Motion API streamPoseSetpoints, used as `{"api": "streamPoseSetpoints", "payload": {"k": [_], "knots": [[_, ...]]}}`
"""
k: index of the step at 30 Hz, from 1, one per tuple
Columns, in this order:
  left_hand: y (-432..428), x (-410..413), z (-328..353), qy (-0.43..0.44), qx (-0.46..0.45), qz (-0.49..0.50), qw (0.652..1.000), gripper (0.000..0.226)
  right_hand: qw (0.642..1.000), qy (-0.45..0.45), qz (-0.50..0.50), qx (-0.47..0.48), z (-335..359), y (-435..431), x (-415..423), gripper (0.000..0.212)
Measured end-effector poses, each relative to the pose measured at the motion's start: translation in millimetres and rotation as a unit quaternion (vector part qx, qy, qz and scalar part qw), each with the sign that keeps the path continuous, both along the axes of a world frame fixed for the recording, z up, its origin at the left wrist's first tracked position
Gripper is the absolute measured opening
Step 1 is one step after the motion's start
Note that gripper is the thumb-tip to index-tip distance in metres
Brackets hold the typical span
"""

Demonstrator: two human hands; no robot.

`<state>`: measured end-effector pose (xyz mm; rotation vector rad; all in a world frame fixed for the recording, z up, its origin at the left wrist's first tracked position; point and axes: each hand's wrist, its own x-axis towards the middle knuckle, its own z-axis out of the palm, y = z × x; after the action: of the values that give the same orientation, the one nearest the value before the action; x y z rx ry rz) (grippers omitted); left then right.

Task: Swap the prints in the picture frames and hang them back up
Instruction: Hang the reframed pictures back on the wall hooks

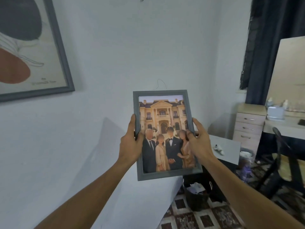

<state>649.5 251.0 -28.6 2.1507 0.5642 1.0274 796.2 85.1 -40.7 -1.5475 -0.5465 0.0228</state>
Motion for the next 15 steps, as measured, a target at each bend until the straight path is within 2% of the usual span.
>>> {"api": "streamPoseSetpoints", "payload": {"k": [15], "knots": [[41, 167, 90, -0.065, 0.043, 0.116, 0.99, 0.066, 0.992, -0.074, 0.094, 0.032, 89, 83, 208, 0.055]]}}
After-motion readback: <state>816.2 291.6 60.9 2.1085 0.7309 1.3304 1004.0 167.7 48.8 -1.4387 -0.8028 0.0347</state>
